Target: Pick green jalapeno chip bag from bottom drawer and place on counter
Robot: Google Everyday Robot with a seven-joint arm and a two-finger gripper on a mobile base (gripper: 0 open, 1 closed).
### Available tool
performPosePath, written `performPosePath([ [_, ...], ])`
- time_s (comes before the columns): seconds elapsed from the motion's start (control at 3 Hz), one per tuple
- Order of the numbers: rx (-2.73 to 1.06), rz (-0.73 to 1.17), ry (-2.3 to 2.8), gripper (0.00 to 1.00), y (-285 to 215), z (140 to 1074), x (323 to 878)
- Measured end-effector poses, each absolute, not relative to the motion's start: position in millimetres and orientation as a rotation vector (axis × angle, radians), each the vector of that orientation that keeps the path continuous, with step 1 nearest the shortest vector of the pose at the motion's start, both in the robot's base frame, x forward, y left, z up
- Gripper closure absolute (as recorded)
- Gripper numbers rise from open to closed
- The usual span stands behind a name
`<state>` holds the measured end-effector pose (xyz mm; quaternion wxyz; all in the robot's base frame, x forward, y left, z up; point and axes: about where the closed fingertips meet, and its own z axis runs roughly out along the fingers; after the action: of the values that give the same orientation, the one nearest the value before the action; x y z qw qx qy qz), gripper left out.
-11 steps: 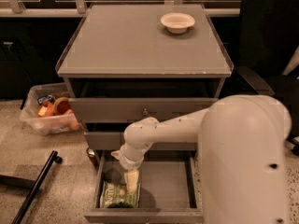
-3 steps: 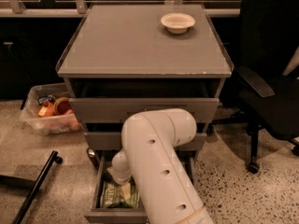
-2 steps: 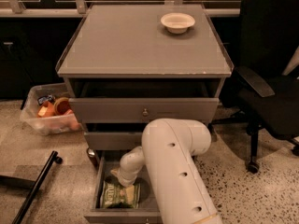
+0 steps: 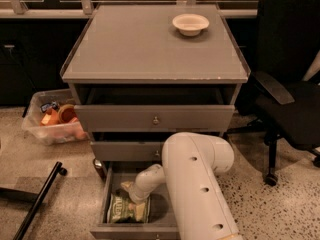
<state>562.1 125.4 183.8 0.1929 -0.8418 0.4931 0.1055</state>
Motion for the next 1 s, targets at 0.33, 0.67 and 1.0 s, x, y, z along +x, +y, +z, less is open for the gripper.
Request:
performPosePath([
  [0.33, -2.316, 0.296, 1.415, 0.00, 132, 177, 564],
  [0.67, -2.295, 0.309, 1.438, 0.00, 138, 170, 566],
  [1.0, -2.276, 0.327, 1.459, 0.00, 141, 162, 569],
])
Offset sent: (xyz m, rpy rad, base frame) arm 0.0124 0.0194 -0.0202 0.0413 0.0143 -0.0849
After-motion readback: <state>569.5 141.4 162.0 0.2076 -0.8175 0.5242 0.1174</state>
